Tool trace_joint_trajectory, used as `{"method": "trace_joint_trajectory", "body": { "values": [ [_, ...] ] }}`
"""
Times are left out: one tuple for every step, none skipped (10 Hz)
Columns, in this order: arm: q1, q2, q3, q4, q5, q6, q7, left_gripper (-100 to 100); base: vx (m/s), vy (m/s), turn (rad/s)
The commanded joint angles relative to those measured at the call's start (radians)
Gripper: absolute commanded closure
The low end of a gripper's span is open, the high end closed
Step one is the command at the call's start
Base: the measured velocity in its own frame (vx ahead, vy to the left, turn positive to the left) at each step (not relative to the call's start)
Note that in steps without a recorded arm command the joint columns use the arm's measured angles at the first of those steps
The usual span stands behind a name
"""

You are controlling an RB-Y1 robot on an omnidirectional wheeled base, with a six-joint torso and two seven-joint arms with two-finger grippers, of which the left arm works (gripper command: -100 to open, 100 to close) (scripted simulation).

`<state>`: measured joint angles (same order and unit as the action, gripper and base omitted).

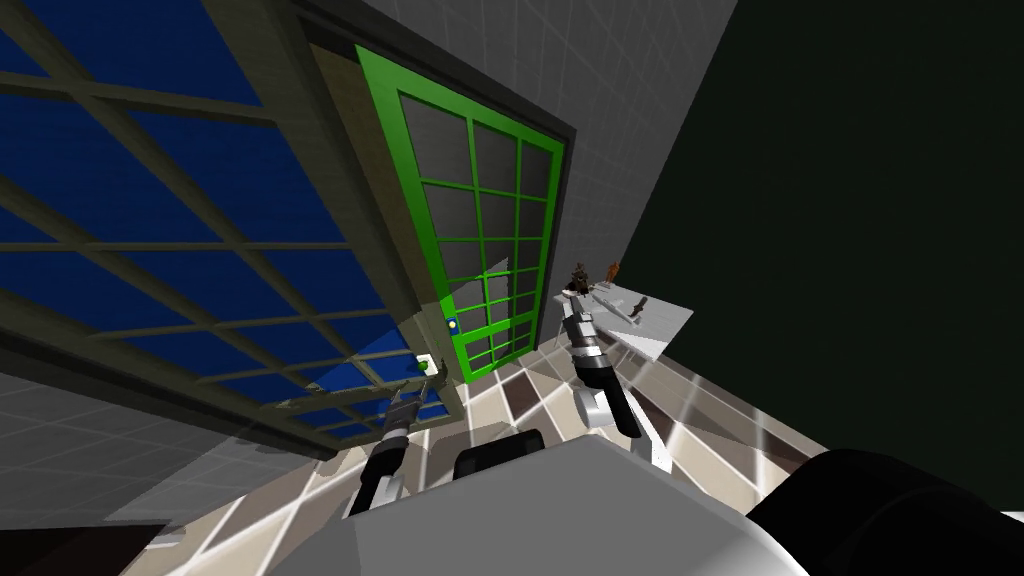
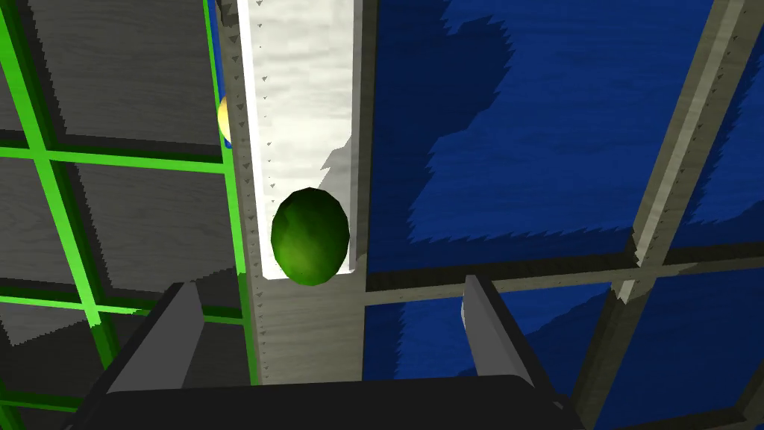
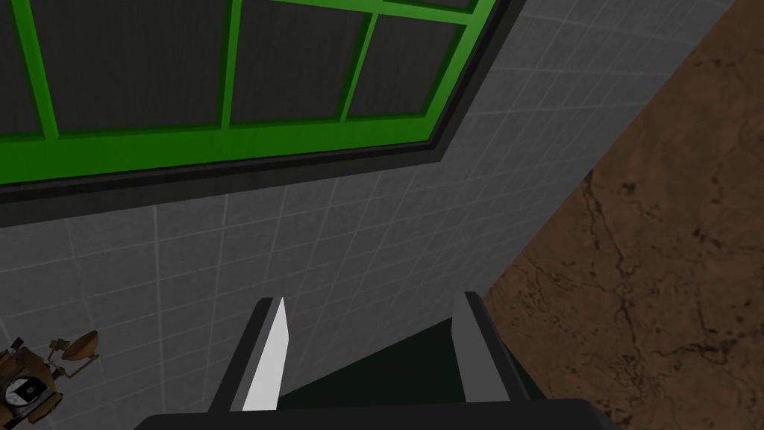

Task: Pull the door open

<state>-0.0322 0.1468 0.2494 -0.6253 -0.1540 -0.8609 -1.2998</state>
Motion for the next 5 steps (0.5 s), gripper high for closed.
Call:
{"method": "trace_joint_trajectory", "body": {
  "values": [
    [-0.012,0.01,-0.026,-0.009,-0.021,-0.007,0.006,-100,-0.23,0.112,-0.111],
    [-0.017,0.016,-0.039,-0.014,-0.031,-0.01,0.01,-100,-0.219,0.077,-0.104],
    [-0.021,0.022,-0.052,-0.019,-0.041,-0.014,0.014,-100,-0.227,0.072,-0.071],
    [-0.004,0.016,-0.046,-0.044,-0.036,0.002,0.016,-100,-0.106,0.037,-0.018],
    [0.001,0.027,-0.037,-0.037,-0.029,-0.008,0.022,-100,0.12,-0.014,-0.121]
  ]
}}
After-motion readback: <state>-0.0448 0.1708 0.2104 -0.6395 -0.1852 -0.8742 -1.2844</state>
